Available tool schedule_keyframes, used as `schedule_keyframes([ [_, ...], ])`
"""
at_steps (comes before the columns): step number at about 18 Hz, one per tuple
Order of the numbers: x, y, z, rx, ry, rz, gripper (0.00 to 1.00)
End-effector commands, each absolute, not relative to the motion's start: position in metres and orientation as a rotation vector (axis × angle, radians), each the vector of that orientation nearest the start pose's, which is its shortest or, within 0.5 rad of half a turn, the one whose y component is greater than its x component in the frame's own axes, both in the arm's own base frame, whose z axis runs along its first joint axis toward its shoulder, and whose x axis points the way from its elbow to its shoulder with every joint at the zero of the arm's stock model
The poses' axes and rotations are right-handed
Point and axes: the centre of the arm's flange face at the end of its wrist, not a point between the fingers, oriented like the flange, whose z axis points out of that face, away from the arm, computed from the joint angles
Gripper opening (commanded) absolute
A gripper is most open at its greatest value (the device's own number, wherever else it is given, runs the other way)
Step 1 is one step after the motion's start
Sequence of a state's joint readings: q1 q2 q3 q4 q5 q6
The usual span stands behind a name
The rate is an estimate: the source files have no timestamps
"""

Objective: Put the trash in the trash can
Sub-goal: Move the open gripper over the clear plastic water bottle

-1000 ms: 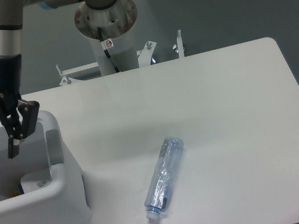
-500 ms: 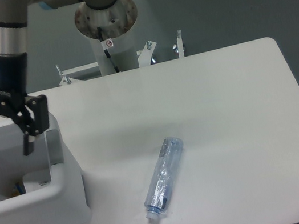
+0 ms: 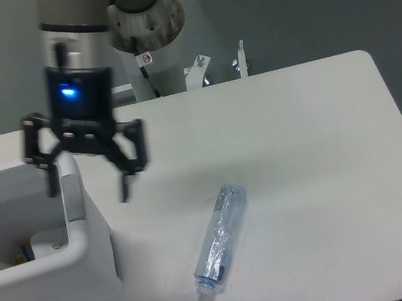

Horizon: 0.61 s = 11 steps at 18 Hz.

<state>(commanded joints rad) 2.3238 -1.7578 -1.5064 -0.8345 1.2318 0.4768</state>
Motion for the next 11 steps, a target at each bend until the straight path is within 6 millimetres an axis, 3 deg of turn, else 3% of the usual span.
schedule_keyframes([
  [3, -0.329, 0.553, 0.477, -2.496, -0.203, 0.107, 1.00],
  [7, -0.362, 0.563, 0.422, -2.579, -0.241, 0.113, 1.00],
  [9, -0.381, 0.569, 0.382, -2.679, -0.288, 0.179, 1.00],
  [11, -0.389, 0.573, 0.359, -2.729, -0.297, 0.205, 1.00],
])
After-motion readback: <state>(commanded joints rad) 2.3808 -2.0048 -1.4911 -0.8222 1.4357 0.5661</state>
